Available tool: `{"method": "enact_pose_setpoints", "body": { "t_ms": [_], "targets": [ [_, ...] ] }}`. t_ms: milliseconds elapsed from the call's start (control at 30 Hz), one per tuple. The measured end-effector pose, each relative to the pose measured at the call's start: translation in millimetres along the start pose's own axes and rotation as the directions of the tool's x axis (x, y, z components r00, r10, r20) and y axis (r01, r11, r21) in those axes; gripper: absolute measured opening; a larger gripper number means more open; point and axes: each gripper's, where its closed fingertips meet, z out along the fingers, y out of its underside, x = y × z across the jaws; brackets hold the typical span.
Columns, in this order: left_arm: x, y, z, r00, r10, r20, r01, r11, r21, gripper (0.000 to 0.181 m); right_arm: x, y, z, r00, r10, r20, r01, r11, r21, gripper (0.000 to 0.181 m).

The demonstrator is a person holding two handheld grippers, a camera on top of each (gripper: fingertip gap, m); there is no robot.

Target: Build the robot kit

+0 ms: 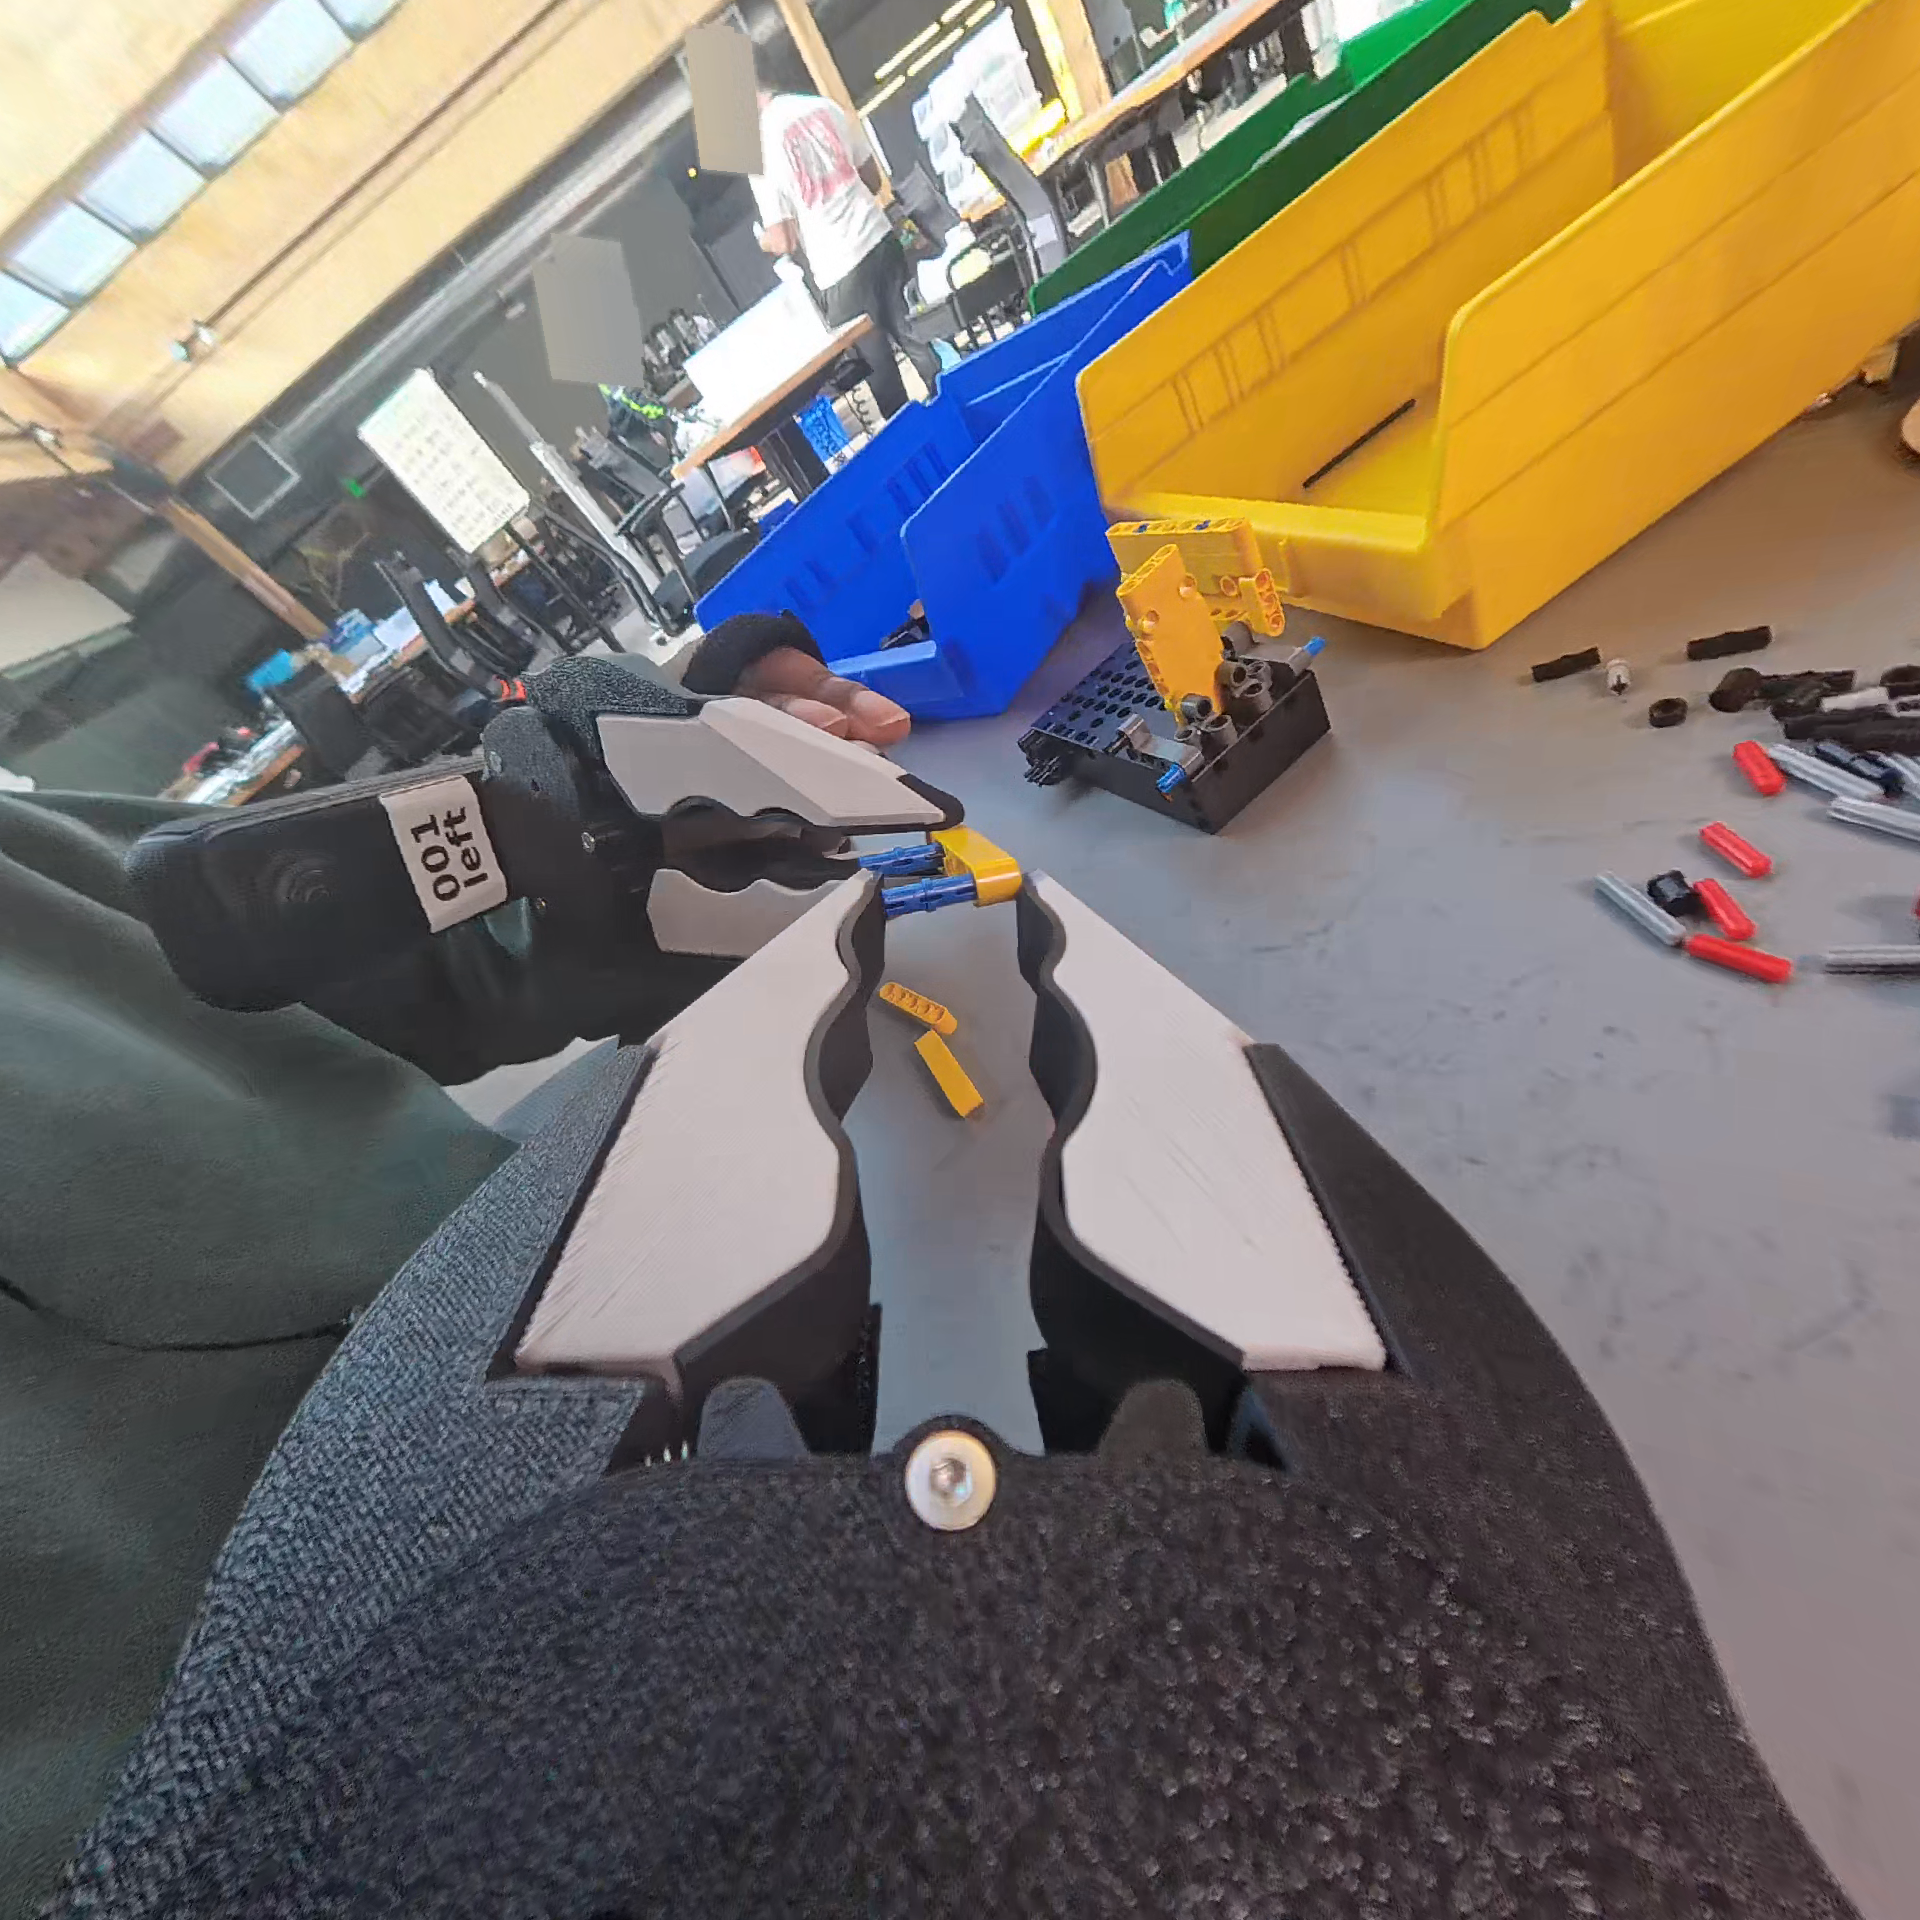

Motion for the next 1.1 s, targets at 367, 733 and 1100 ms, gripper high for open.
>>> {"method": "enact_pose_setpoints", "body": {
  "t_ms": [367, 733, 1100],
  "targets": [
    [2.9, -24.0, -17.0, 0.553, -0.649, -0.522, 0.776, 0.630, 0.039, 0.025, -31.6, -15.3, -17.2, 0.807, -0.589, 0.038, 0.590, 0.806, -0.038, 0.024],
    [14.7, -25.0, -16.5, 0.608, -0.599, -0.521, 0.704, 0.710, 0.006, 0.007, -40.1, -2.7, 3.1, 0.768, -0.617, 0.172, 0.639, 0.755, -0.149, 0.025],
    [-3.1, -38.1, -27.0, 0.712, -0.524, -0.467, 0.652, 0.741, 0.163, 0.007, -63.8, -10.8, 3.8, 0.865, -0.388, 0.319, 0.386, 0.920, 0.071, 0.028]
  ]
}}
